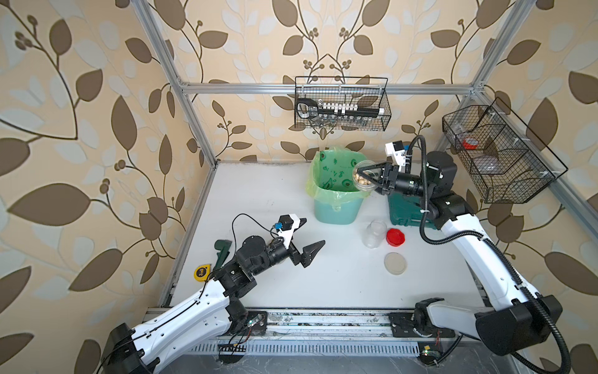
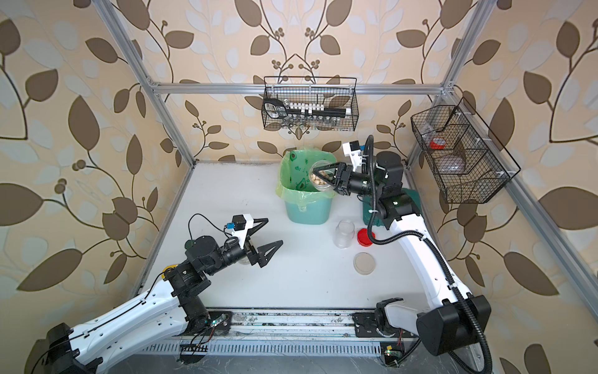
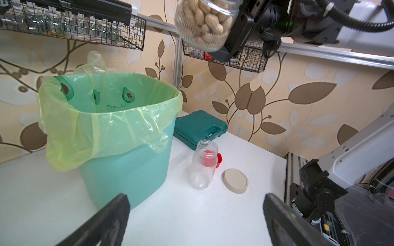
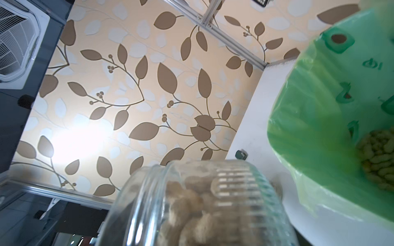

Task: Empty moldy peanuts from jars
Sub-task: Pour the moldy peanuts from the jar into the trash bin.

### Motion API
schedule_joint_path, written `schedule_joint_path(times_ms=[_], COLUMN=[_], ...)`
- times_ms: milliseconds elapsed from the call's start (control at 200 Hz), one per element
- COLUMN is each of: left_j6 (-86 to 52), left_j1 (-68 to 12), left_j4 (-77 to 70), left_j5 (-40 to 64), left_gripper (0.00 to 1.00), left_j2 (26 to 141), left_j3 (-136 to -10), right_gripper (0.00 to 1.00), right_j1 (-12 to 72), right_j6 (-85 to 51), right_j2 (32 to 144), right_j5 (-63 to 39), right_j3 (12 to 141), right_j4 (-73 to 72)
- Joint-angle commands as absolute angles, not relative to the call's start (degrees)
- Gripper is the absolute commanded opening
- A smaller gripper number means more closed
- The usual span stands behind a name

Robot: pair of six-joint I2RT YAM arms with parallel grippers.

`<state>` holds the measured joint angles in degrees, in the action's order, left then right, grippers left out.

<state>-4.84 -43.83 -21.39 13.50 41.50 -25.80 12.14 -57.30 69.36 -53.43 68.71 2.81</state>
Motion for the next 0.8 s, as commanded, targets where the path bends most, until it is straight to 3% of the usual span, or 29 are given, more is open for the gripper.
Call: schedule_joint_path(times_ms=[0, 150, 355, 795], left_j6=[-5.4, -7.9, -4.4, -1.0], left_j1=[-43.9, -45.9, -51.8, -53.6], left_j4=[-27.4, -33.9, -33.0, -29.9], left_j5=[19.5, 26.4, 24.2, 20.4], left_gripper=[0.99, 0.99, 0.99, 0.99], left_j2=[43.4, 47.8, 50.4, 50.3], left_j3=[-29.2, -30.4, -32.6, -33.8], right_gripper=[0.00, 0.00, 0.00, 0.00], right_j1=[13.7, 20.0, 28.4, 38.3], right_j6=[-64.4, -68.8, -75.2, -76.9], right_j2=[64.2, 58.9, 57.4, 60.6], right_j5=[-57.8, -55.7, -52.0, -48.8], right_j3=[63.4, 54.3, 44.8, 43.2], right_j4=[-3.5, -7.7, -18.9, -24.3])
